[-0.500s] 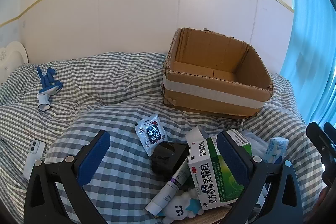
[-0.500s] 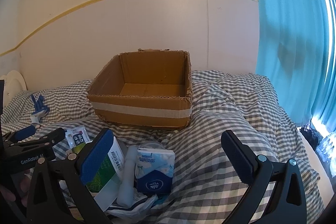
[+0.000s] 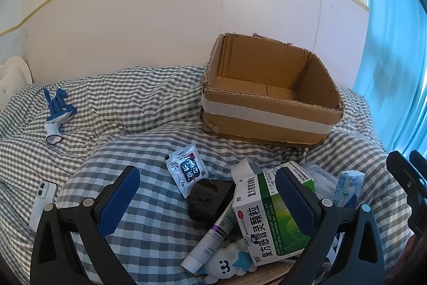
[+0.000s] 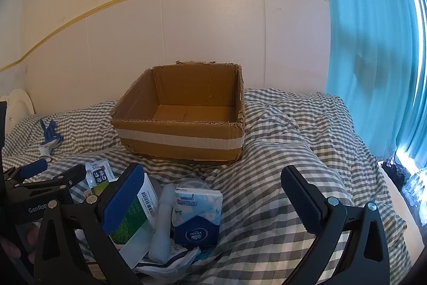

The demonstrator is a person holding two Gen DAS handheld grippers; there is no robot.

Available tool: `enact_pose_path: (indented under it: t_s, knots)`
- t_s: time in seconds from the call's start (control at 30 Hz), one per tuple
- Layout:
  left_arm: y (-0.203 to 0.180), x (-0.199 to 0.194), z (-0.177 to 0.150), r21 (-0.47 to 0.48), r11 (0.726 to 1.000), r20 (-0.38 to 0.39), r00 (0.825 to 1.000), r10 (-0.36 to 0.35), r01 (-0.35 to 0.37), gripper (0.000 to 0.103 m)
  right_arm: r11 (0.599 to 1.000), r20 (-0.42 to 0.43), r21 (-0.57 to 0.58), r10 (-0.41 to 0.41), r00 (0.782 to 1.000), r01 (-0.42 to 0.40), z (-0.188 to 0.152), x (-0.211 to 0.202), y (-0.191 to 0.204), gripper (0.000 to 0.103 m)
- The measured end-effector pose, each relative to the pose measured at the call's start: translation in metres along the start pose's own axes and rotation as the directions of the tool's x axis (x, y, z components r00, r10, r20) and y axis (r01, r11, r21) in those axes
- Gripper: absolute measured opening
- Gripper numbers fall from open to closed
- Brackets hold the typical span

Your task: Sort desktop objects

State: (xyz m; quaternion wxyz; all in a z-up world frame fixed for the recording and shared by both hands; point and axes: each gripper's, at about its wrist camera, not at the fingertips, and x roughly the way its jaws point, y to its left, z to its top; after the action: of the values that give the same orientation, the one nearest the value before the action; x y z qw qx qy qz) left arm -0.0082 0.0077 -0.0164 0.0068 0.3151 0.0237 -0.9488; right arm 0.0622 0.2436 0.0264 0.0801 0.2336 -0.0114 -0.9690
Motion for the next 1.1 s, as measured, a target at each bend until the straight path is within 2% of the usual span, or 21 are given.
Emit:
enact_pose_path:
  t_s: [0.77, 1.1]
  knots:
    - [-0.001, 0.001, -0.002, 0.001, 1.000, -0.015, 1.000, 0.001, -0.001, 0.103, 1.000, -0.017, -0.005, 0.007, 1.000, -0.007, -0.002, 0.001, 0.003, 0.103]
    - [-0.013, 0.005, -0.006, 0.039, 0.997, -0.061, 0.996, -0.068, 0.071, 0.103, 1.000, -0.023, -0.002, 0.004, 1.000, -0.004, -0.001, 0.001, -0.001, 0.103]
